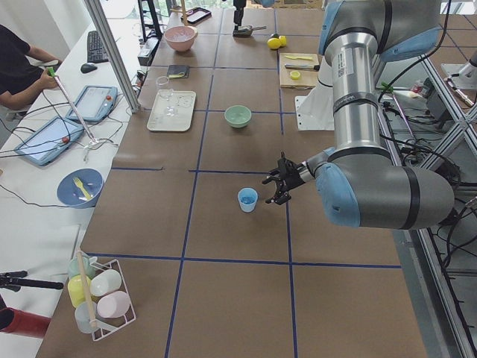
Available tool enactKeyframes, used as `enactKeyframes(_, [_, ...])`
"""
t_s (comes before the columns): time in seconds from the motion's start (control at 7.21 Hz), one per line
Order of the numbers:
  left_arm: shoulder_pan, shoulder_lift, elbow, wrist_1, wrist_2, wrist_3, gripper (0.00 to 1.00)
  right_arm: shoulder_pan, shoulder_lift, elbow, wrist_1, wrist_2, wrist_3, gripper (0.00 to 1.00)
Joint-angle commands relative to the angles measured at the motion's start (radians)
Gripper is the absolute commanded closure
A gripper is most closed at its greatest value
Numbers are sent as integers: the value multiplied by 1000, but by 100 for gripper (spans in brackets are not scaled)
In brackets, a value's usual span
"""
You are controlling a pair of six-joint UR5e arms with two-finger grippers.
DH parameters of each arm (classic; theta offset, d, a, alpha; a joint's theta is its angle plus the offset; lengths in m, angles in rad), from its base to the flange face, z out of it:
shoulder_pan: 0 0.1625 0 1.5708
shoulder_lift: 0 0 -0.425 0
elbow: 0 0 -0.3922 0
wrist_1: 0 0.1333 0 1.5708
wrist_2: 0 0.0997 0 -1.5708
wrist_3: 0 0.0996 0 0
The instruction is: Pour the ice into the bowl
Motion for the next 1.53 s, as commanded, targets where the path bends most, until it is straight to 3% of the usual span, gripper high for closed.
enactKeyframes(0.0, [-2, -5, 78, 15, 47, -67, 0, 0, 1, -1, -2, 1, 0, 0])
enactKeyframes(0.55, [-11, -69, 165, 14, 171, -64, 0, -2, 4, -20, 2, 1, -1, 0])
enactKeyframes(1.39, [-93, -120, 247, 11, 197, -53, 0, -2, 9, -33, 4, 1, -3, 0])
